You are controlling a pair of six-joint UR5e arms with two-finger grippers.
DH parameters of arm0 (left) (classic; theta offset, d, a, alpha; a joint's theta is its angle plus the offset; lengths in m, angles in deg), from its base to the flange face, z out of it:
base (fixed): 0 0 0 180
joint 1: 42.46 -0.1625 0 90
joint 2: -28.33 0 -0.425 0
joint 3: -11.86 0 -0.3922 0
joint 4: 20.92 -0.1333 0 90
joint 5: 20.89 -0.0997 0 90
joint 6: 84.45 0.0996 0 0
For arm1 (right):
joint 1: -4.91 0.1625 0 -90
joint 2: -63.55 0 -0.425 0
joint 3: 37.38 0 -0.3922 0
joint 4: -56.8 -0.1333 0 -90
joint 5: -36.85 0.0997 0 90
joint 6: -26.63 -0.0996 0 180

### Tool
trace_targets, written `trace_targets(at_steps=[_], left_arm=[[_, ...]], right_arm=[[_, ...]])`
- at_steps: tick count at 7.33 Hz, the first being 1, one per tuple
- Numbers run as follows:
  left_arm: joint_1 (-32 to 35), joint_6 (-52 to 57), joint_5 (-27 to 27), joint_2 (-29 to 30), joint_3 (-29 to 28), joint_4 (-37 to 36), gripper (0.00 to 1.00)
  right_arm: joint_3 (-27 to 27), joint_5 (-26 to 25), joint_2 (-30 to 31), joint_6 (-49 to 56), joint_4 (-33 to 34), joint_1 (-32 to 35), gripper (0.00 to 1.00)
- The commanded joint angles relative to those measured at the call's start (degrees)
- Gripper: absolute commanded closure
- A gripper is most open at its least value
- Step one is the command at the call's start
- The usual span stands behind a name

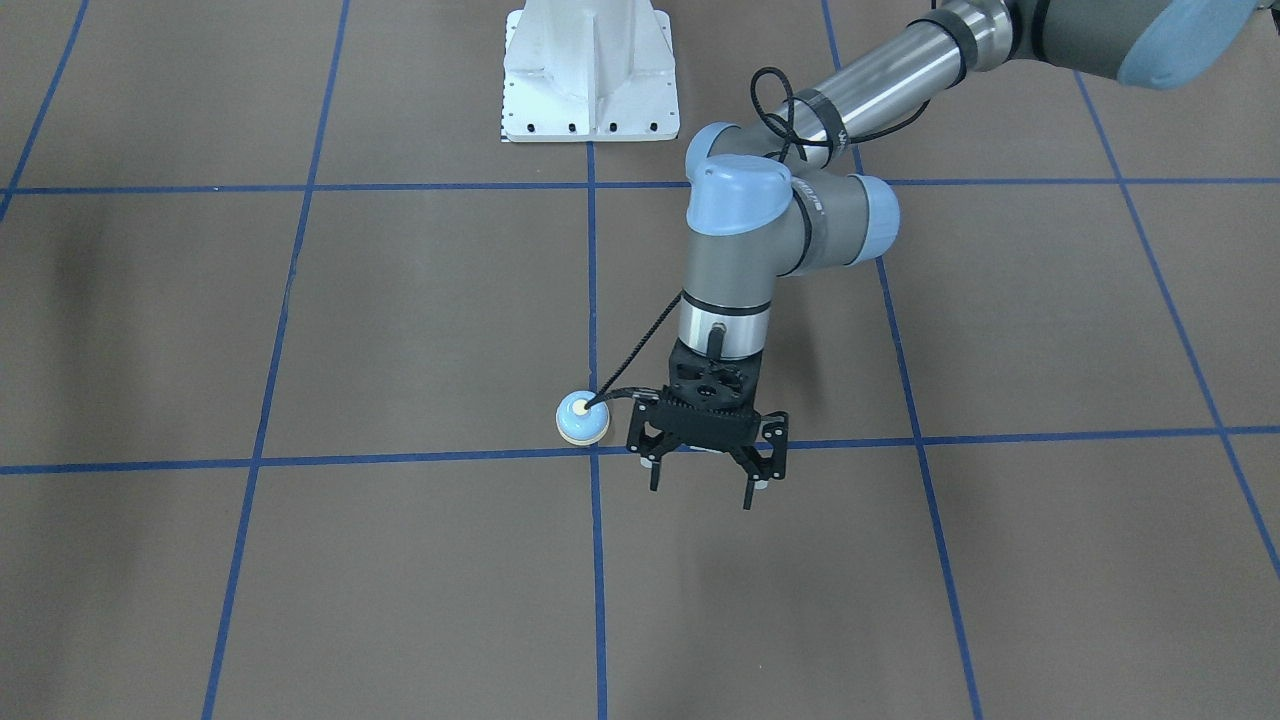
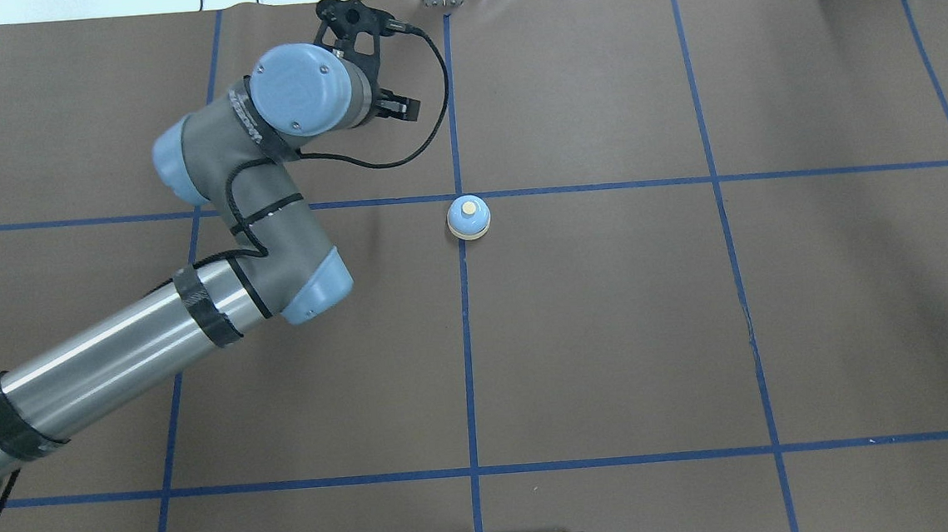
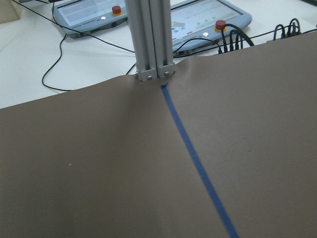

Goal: Place and press bell with both arms
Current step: 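Withdraw the left gripper while the right arm moves toward the bell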

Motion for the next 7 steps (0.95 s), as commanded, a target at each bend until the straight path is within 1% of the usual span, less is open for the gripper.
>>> trace_targets(at_steps=[1,2,3,4,5,6,7], left_arm=[[7.4,9.1,9.0,-8.7,4.8,-5.9,0.0],[11.6,13.8,14.0,-12.9,5.2,-5.8,0.0],[14.6,18.5,15.9,-19.0,8.0,-5.7,0.0],[17.4,23.6,16.6,-23.9,10.9,-5.3,0.0],[20.4,26.9,20.5,-27.7,12.4,-5.3,0.0],[22.9,30.4,22.7,-31.7,15.3,-5.2,0.0],[24.9,32.8,24.0,-35.3,18.2,-5.3,0.0]], right_arm=[[0.2,-5.3,-8.7,-12.2,0.0,-9.7,0.0],[0.8,-8.2,-12.8,-19.4,0.1,-14.2,0.0],[0.9,-10.5,-16.3,-26.6,0.5,-19.5,0.01],[3.3,-13.2,-20.7,-32.6,1.4,-23.9,0.12],[8.1,-13.7,-26.4,-36.8,1.5,-26.9,0.36],[11.3,-15.8,-30.7,-40.3,1.5,-30.2,0.69],[14.0,-17.5,-33.5,-41.3,1.5,-32.4,1.0]])
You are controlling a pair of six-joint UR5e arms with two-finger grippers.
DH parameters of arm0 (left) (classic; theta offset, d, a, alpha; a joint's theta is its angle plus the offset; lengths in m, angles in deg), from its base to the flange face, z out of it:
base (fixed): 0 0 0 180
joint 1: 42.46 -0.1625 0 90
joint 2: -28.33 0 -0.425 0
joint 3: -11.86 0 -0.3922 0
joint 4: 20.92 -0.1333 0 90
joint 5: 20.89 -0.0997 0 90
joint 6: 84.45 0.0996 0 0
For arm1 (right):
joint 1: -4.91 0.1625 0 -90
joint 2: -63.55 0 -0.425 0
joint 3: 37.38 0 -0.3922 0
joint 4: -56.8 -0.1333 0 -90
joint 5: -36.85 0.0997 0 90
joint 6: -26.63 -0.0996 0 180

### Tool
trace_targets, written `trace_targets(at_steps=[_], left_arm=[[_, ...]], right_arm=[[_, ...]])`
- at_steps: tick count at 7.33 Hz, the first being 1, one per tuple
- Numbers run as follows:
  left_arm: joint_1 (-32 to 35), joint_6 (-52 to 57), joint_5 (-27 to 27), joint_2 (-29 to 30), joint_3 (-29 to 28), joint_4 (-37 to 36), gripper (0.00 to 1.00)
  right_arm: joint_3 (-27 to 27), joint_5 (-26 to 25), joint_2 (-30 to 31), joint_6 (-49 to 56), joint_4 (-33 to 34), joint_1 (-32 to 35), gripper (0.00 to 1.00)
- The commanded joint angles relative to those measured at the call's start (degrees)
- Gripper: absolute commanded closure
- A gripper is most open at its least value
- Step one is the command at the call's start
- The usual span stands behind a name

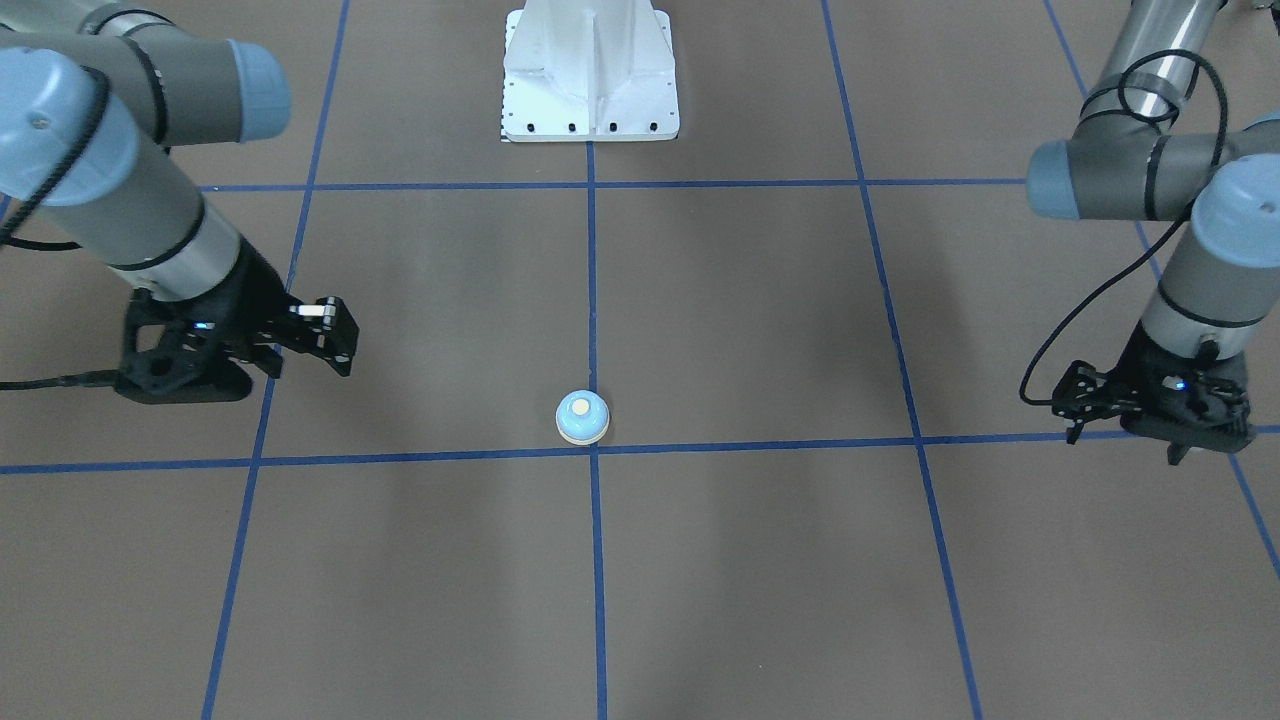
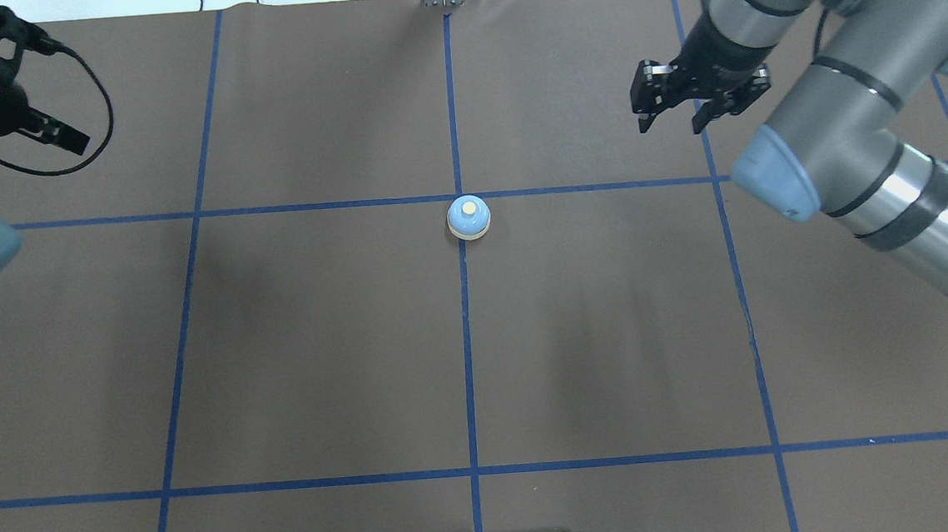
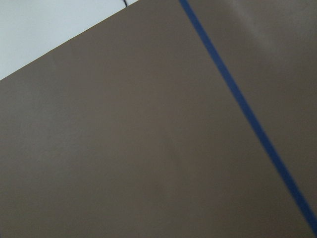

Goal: Place and press bell with both arms
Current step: 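Move the right gripper above the bell and lower it to the button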

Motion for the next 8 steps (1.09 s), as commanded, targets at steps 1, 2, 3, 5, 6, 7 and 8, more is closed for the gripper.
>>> trace_targets(at_steps=[1,2,3,5,6,7,8], left_arm=[[5.2,5.9,4.9,-6.7,4.4,-0.1,0.0],[7.2,8.7,6.3,-8.4,5.2,-0.2,0.0],[8.3,11.0,6.4,-9.7,5.7,-0.4,0.0],[9.3,12.2,6.8,-12.3,6.8,-0.1,0.0],[9.5,12.3,7.0,-12.5,6.7,-0.1,0.0],[9.5,12.3,7.1,-12.5,6.7,-0.1,0.0],[9.5,12.2,7.0,-12.5,6.7,-0.1,0.0]], right_arm=[[8.9,-2.3,-9.2,-4.3,-0.1,-4.8,1.0],[14.6,-2.3,-14.4,-4.4,-0.2,-6.3,1.0],[19.3,-2.5,-18.3,-4.4,-0.5,-7.6,1.0],[23.9,-2.7,-21.7,-4.2,-0.7,-9.5,1.0],[26.3,-4.5,-23.0,-4.2,-1.3,-10.8,1.0],[28.4,-5.2,-23.0,-4.2,-4.7,-12.2,1.0],[29.8,-5.4,-23.1,-4.2,-5.9,-12.4,1.0]])
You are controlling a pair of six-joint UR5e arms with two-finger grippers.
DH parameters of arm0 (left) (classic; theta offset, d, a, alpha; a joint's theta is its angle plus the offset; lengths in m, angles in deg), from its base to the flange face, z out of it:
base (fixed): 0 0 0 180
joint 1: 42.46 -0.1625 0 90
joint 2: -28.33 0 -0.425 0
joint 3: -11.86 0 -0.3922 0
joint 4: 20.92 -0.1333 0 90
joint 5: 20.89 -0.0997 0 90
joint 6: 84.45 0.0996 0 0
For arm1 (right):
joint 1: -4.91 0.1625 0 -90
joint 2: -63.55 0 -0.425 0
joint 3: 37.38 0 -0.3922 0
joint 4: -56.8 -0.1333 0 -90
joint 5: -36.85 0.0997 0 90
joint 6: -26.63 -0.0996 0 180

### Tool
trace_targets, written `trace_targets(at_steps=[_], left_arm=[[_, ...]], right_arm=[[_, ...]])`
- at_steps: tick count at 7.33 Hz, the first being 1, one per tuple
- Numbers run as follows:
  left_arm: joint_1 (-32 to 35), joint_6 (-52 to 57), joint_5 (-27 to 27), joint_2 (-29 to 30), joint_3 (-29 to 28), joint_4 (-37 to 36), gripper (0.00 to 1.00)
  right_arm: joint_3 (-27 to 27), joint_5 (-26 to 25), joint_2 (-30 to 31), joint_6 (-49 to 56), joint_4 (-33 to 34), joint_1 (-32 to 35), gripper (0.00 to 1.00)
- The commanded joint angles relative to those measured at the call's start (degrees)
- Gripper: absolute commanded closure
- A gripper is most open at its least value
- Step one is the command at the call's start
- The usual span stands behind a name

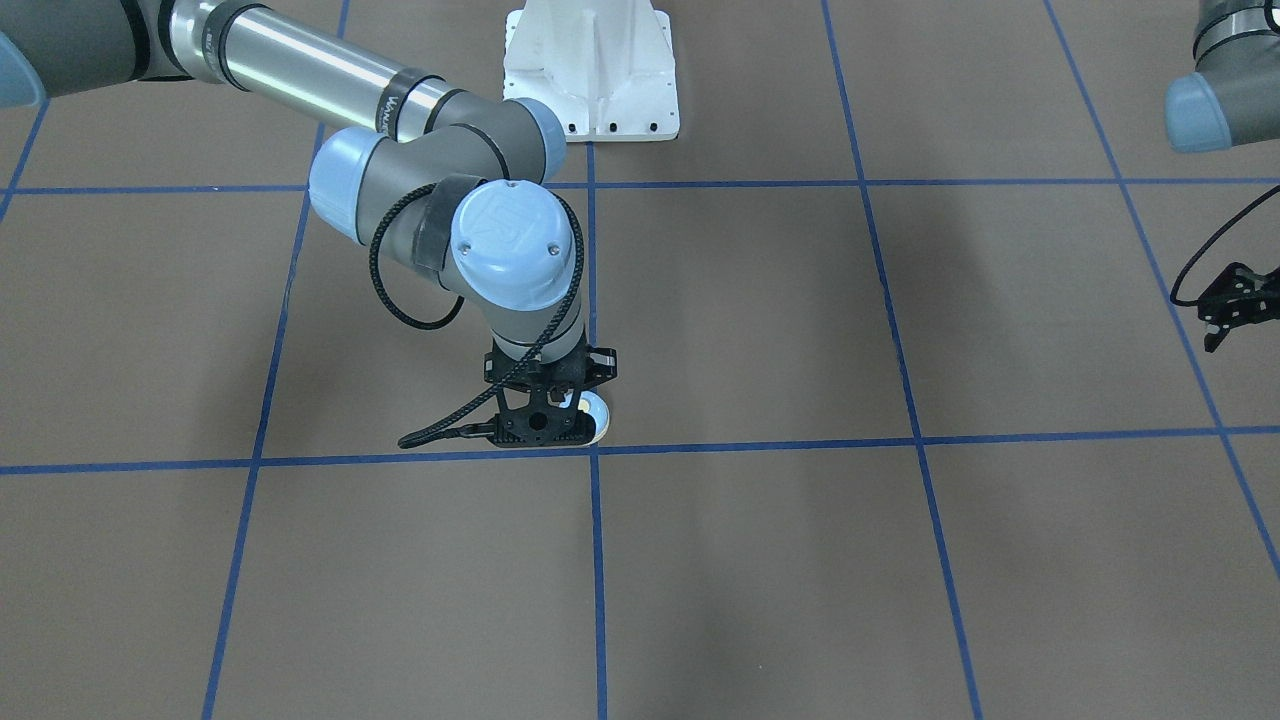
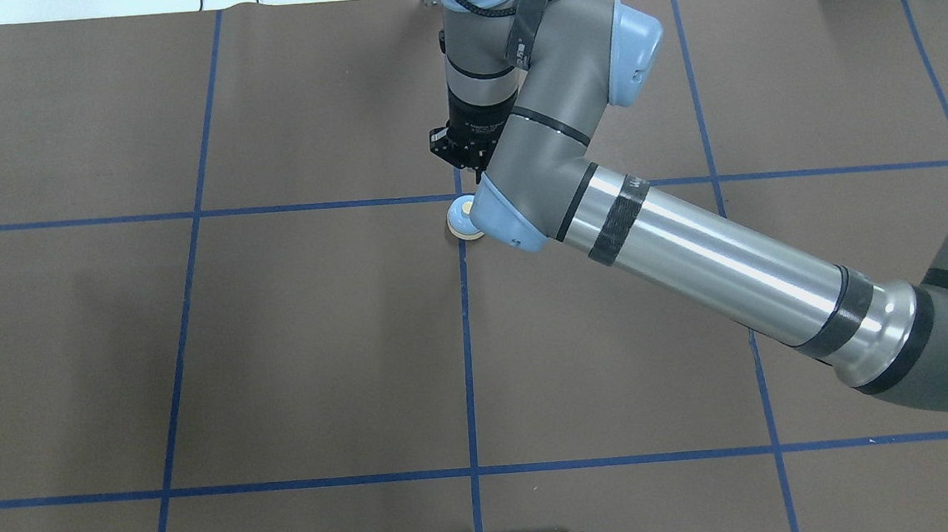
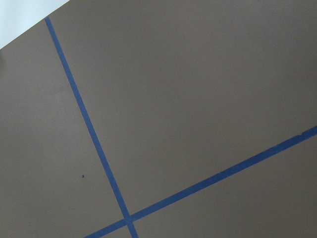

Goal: Place and press bell with both arms
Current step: 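Move the right gripper above the bell and lower it to the button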

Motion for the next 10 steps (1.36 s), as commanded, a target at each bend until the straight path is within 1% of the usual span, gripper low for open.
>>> trace_targets(at_steps=[1,3,4,5,10], left_arm=[[0.1,0.0,0.0,-0.1,0.0,0.0,0.0],[0.2,0.0,0.0,0.0,0.0,0.1,0.0],[0.2,0.0,0.0,-0.1,0.0,0.1,0.0],[0.2,0.0,0.0,-0.1,0.0,0.1,0.0],[0.2,0.0,0.0,0.0,-0.1,0.1,0.0]], right_arm=[[3.3,-1.3,-0.8,-0.1,-2.8,-1.2,1.0],[8.1,-1.7,-3.8,-0.2,-3.6,-1.4,1.0],[9.7,-1.8,-4.2,-0.2,-5.6,-1.8,1.0],[10.6,-1.9,-4.2,-0.2,-6.3,-2.0,1.0],[10.6,-2.1,-3.1,-0.2,-6.2,-2.8,1.0]])
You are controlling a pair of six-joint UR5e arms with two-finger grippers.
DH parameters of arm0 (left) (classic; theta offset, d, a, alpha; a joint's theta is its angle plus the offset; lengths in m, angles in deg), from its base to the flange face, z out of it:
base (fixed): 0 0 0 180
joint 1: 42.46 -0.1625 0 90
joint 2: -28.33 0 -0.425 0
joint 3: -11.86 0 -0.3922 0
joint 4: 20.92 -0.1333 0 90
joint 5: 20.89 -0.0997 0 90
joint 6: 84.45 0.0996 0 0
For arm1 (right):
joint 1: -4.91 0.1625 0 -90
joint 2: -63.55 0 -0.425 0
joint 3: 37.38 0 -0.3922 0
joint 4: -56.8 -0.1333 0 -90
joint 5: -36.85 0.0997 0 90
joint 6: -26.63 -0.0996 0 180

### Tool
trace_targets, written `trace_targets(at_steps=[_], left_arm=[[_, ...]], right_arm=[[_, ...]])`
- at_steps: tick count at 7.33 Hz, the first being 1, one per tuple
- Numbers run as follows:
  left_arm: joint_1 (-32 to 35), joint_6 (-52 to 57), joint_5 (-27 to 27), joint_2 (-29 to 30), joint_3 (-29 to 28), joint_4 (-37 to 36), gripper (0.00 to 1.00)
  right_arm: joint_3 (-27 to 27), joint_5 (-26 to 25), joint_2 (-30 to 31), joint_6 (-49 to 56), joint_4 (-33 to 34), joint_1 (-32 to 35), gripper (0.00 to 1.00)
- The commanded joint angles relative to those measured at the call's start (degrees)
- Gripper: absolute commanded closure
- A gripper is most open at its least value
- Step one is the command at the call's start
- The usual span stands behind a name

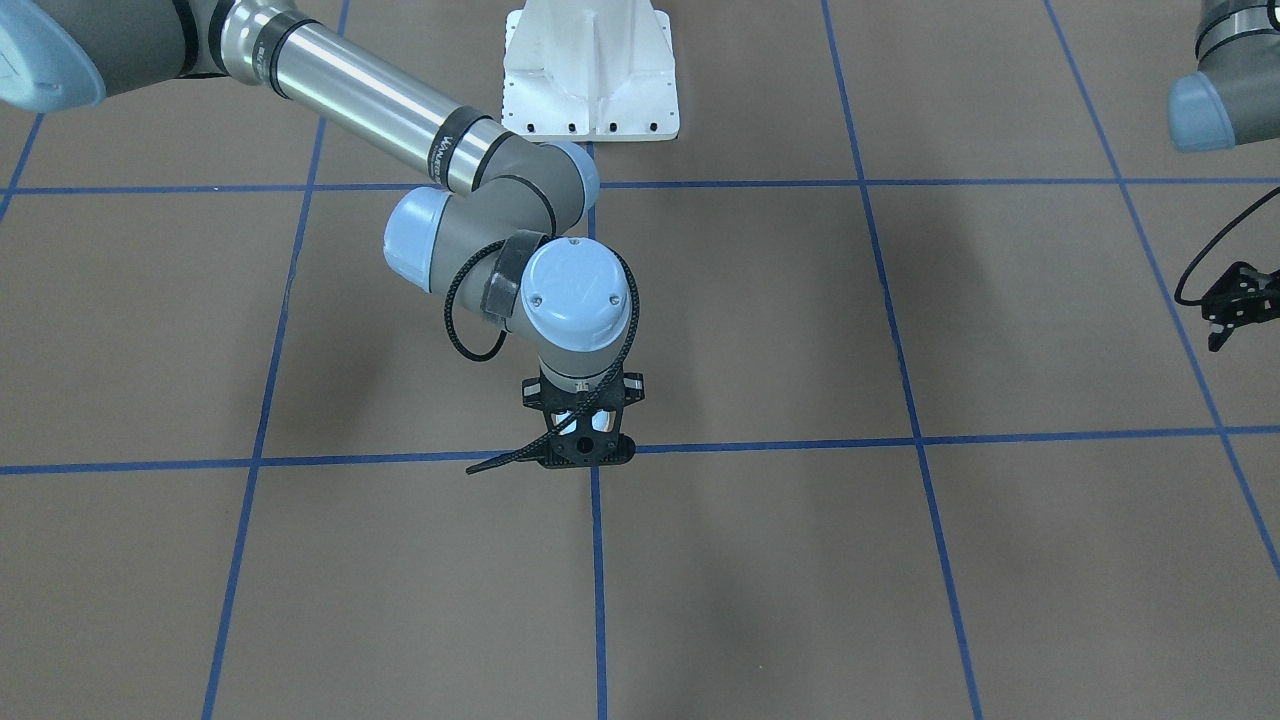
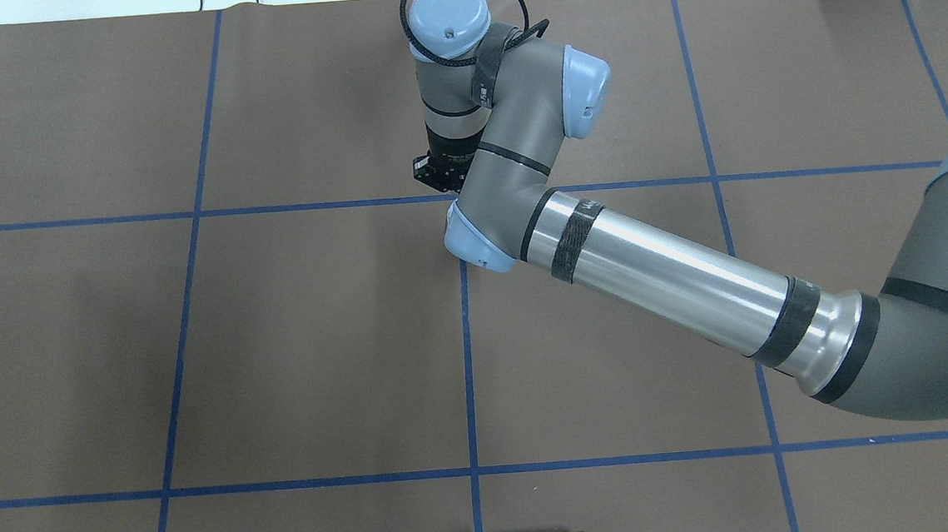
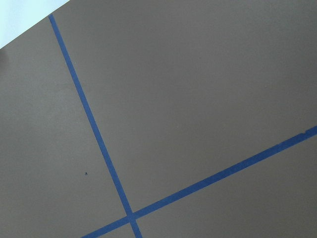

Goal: Place and press bell with both arms
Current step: 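Press down on the bell's cream button with the right gripper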

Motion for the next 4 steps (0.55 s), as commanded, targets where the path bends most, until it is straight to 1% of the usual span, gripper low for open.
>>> trace_targets(at_steps=[1,4], left_arm=[[0.0,0.0,0.0,0.1,0.1,0.0,0.0],[0.0,0.0,0.0,0.0,0.1,0.0,0.0]], right_arm=[[-0.1,0.0,0.5,0.0,0.0,-0.4,1.0],[-0.1,0.0,0.7,-0.1,0.0,-0.8,1.0]])
